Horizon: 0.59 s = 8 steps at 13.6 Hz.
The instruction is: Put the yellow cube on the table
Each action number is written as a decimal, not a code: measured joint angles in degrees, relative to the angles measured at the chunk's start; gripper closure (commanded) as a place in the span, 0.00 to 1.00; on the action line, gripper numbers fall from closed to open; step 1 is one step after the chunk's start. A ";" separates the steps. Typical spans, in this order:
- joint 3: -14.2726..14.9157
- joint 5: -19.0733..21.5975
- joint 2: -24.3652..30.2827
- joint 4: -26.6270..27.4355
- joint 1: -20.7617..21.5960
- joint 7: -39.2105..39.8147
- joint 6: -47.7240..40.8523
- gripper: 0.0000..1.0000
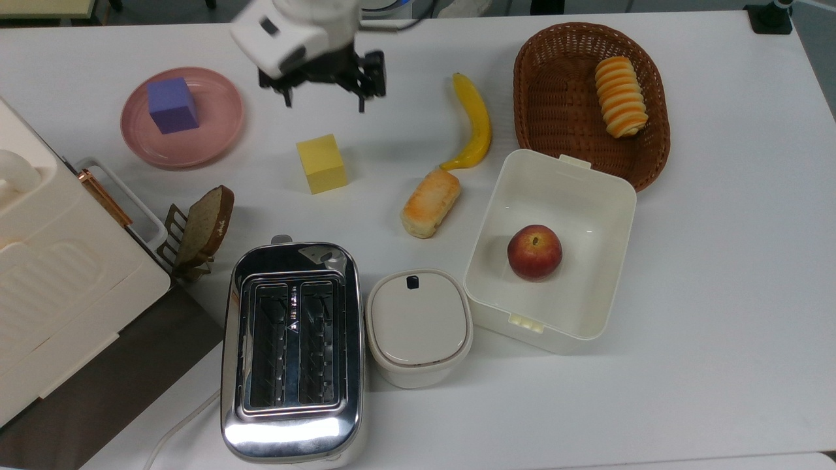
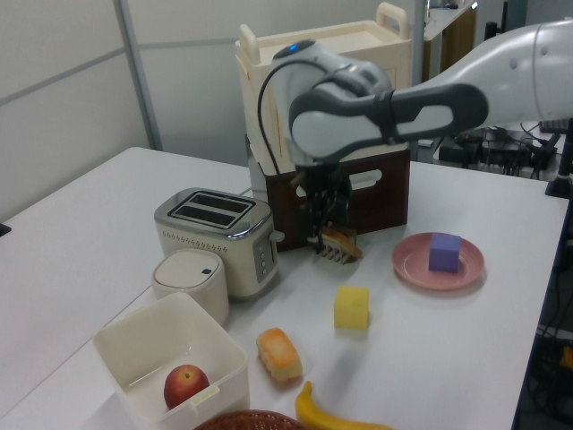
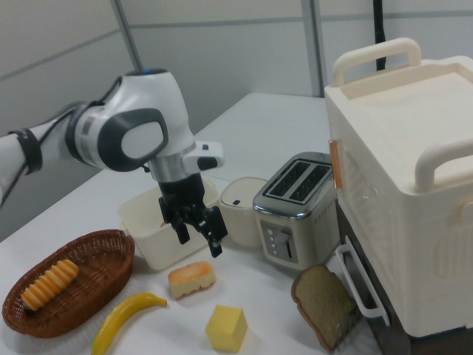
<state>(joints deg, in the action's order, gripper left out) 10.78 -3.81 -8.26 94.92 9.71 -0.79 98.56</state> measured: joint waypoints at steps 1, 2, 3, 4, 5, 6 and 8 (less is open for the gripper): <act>0.19 0.58 1.01 -0.04 -0.22 -0.02 -0.33 0.00; 0.28 1.71 1.90 -0.04 -0.55 -0.02 -0.76 0.00; 0.37 2.92 2.51 -0.04 -0.87 -0.04 -1.12 0.00; 0.39 4.11 2.89 -0.03 -1.29 -0.04 -1.43 0.00; 0.41 5.14 3.04 -0.03 -1.68 -0.05 -1.57 0.00; 0.42 6.24 3.06 -0.11 -2.09 -0.25 -1.61 0.00; 0.44 8.98 3.06 -0.29 -3.17 -1.75 -1.87 0.00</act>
<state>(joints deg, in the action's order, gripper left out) 11.22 5.17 -5.20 94.62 6.54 -2.54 96.69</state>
